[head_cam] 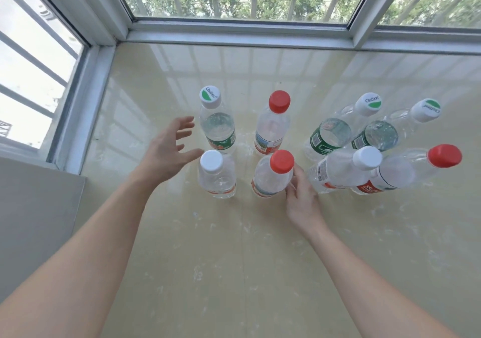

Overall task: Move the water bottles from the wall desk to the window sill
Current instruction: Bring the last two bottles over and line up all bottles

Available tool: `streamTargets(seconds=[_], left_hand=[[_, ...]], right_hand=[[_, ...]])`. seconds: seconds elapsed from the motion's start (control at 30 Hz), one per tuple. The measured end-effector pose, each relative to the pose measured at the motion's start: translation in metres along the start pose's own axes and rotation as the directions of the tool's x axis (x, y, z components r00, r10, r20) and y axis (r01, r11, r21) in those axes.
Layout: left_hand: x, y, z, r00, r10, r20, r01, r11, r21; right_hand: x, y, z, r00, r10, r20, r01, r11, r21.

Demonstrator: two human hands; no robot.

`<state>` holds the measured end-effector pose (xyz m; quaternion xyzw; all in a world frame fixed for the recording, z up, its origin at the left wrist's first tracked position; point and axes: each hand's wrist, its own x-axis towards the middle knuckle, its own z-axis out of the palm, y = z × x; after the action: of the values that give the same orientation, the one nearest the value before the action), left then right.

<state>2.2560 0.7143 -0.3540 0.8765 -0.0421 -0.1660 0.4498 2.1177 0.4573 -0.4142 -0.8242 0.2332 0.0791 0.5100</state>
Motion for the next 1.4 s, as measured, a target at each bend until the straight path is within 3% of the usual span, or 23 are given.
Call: streamTargets(seconds=[0.17,0.4,0.6,0.83,1.13,1.4], left_hand=[[0.000,0.025,-0.013,0.999,0.027,0.019,-0.027,0.999,0.021],[-0.004,0.067,-0.032,0.997,0.047,0.060,-0.051,0.996,0.067],[0.002,0.076,-0.023,0.996,0.023,0.085,-0.029,0.997,0.071],[0.005,0.065,-0.005,0.997,0.003,0.073,-0.006,0.999,0.037],[0.014,0.058,0.010,1.000,-0.013,-0.016,0.013,1.000,0.014],[0.012,0.061,0.010,1.000,0.006,-0.002,-0.006,1.000,0.026]], right_hand=[[-0.049,-0.024,-0.028,1.000,-0.018,-0.021,0.019,0.999,0.044],[-0.078,-0.126,-0.099,0.950,-0.261,-0.174,0.281,0.954,0.101],[-0.010,-0.182,-0.097,0.991,-0.125,-0.038,0.128,0.987,0.097],[0.031,-0.164,-0.068,0.995,0.046,0.087,-0.040,0.997,-0.069],[0.056,-0.140,-0.038,1.000,-0.016,0.006,0.017,0.957,-0.290],[0.061,-0.134,-0.038,0.999,-0.012,-0.044,-0.001,0.960,-0.279]])
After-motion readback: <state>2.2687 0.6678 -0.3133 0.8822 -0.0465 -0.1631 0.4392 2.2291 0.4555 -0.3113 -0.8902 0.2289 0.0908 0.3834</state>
